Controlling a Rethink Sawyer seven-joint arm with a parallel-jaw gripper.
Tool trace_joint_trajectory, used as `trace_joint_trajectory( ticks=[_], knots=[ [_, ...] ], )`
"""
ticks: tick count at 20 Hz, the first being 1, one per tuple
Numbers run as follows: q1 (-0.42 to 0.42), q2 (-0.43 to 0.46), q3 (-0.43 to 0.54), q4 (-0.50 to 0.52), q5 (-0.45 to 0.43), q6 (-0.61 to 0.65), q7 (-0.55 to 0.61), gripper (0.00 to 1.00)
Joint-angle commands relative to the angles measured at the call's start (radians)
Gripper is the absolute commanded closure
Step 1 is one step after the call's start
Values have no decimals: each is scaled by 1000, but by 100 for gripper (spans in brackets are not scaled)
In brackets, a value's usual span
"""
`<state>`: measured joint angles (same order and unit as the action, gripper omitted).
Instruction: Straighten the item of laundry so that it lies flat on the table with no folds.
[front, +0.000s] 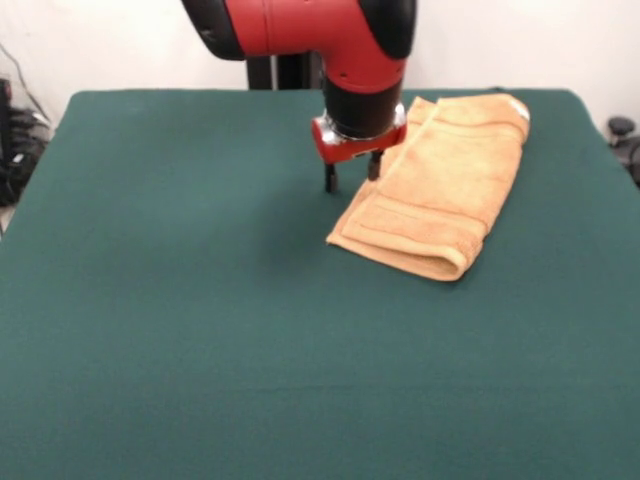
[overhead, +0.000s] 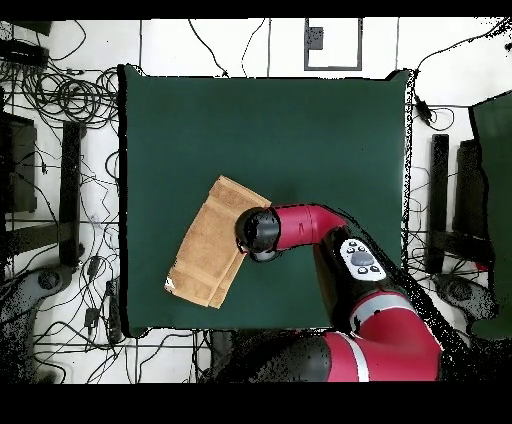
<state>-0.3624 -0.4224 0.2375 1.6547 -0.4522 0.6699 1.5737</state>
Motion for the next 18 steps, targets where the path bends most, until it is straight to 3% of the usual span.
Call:
trace_joint_trajectory(
  ticks=[1,3,4,18],
  knots=[
    [-35,134,65,-67,-59,-156,-9,0],
    [-44,138,74,-62,-60,-167,-14,0],
    [-48,139,79,-59,-63,-173,-14,100],
    [-57,138,93,-55,-90,-194,-9,100]
  ],
)
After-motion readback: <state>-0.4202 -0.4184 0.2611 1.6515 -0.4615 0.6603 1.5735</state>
